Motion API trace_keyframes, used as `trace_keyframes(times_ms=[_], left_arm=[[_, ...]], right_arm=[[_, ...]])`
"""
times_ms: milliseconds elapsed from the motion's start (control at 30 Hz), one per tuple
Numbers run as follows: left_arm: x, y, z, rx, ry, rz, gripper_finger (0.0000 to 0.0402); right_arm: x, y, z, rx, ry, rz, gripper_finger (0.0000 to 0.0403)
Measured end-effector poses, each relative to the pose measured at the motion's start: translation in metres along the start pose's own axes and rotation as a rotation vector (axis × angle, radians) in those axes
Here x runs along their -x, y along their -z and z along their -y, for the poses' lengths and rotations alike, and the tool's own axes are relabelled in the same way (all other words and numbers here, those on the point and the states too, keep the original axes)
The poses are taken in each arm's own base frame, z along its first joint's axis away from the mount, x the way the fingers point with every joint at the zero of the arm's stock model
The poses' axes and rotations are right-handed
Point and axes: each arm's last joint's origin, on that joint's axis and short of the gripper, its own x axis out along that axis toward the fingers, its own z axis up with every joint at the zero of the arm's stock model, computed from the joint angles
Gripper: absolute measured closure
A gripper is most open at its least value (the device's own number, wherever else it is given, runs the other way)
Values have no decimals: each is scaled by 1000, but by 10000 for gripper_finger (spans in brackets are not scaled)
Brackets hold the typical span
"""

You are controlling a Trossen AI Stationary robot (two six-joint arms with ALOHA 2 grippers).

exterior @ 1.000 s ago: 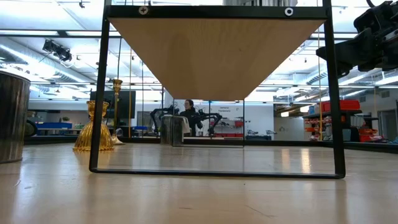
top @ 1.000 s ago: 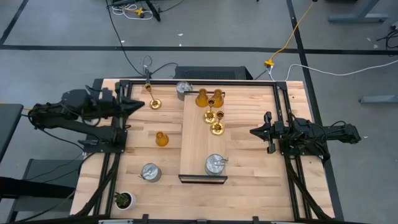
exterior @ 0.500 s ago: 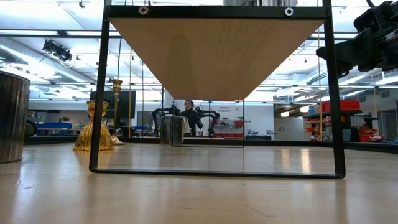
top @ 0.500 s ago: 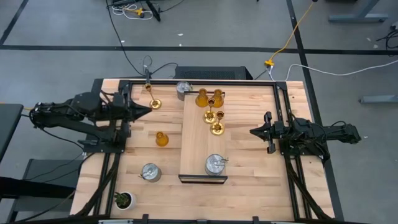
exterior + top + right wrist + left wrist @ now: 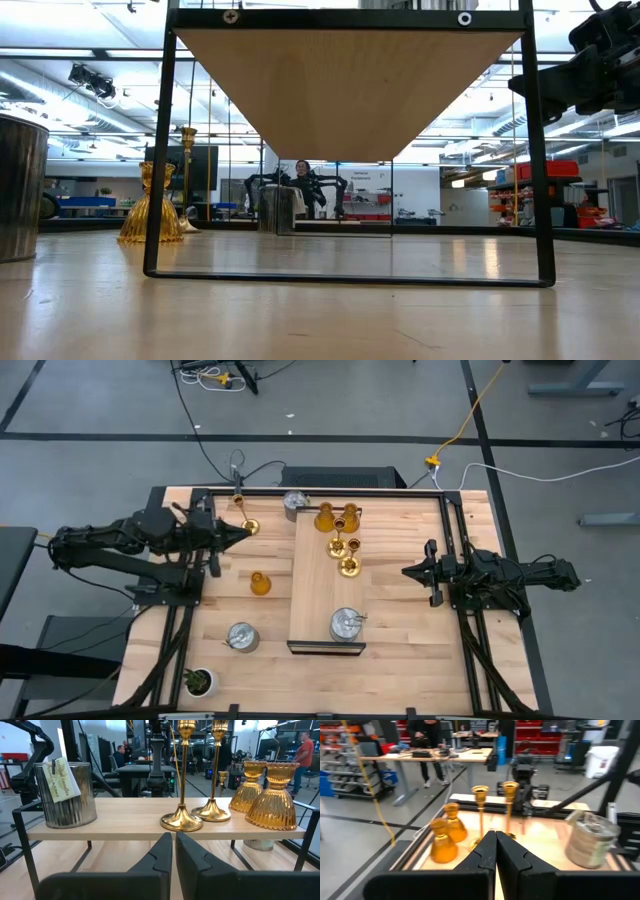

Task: Pick & Place candle stick holders
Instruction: Put the candle holder on the shelf aligned with the other candle holder

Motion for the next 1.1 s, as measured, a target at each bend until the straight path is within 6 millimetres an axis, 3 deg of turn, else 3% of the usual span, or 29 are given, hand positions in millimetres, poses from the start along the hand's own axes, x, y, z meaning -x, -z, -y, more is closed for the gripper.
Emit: trace_keyframes(times_ms=[1100], left_arm=[[-31, 10, -55, -48, -390, -129, 392]], right_arm=[[0, 0, 0, 0, 0, 0, 376]])
